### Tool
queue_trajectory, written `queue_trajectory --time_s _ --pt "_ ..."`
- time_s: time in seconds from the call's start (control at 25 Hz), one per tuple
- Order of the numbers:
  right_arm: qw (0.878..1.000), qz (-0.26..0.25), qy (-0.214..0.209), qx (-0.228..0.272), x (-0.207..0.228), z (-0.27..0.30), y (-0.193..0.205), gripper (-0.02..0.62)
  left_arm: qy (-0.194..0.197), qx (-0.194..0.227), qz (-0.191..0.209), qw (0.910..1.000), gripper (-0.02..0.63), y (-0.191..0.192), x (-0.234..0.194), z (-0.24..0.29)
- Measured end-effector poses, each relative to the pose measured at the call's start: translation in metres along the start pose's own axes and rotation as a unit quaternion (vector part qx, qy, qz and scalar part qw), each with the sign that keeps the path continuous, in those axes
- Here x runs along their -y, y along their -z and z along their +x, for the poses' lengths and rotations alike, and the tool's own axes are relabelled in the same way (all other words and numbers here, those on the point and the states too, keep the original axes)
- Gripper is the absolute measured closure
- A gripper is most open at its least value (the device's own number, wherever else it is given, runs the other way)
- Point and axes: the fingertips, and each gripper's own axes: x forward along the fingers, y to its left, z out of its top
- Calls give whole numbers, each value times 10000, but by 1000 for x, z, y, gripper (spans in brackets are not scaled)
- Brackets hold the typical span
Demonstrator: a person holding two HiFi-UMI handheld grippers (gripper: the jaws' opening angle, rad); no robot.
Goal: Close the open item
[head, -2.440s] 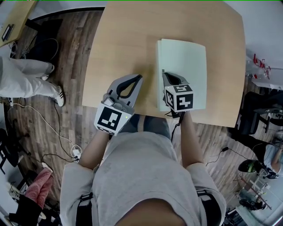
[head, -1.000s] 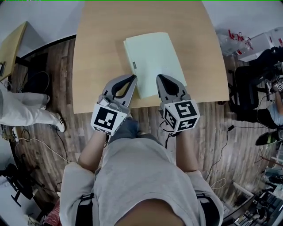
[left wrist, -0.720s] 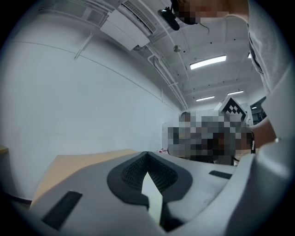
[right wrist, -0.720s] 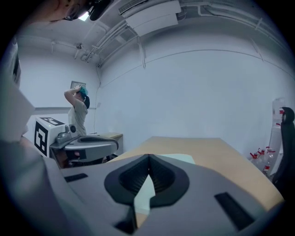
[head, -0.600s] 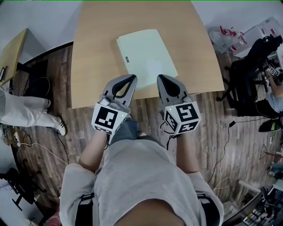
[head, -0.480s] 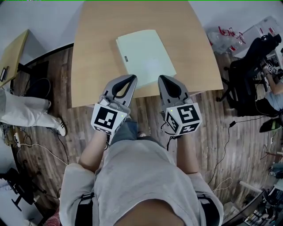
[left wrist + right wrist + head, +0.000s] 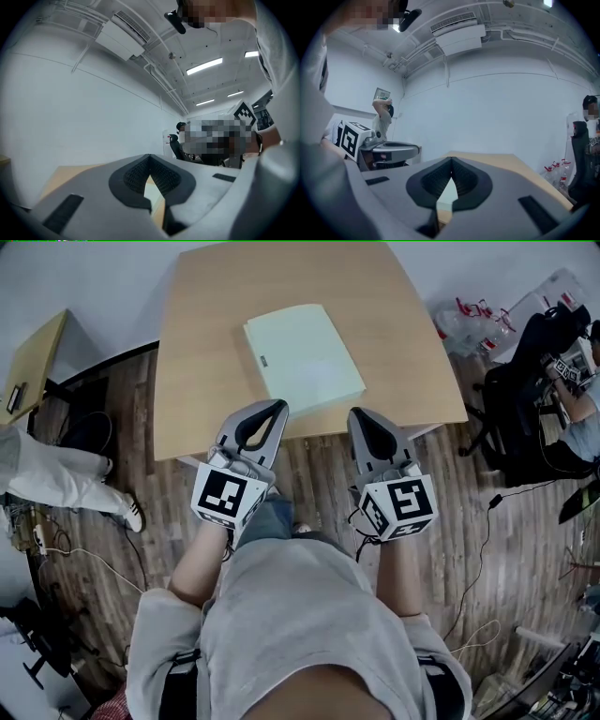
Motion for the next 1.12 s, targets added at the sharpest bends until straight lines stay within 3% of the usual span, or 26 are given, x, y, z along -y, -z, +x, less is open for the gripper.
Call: queue_trajectory --time_s 1.12 --pt "9990 49 -139 412 -16 -36 -11 588 -105 131 33 9999 593 -15 26 -23"
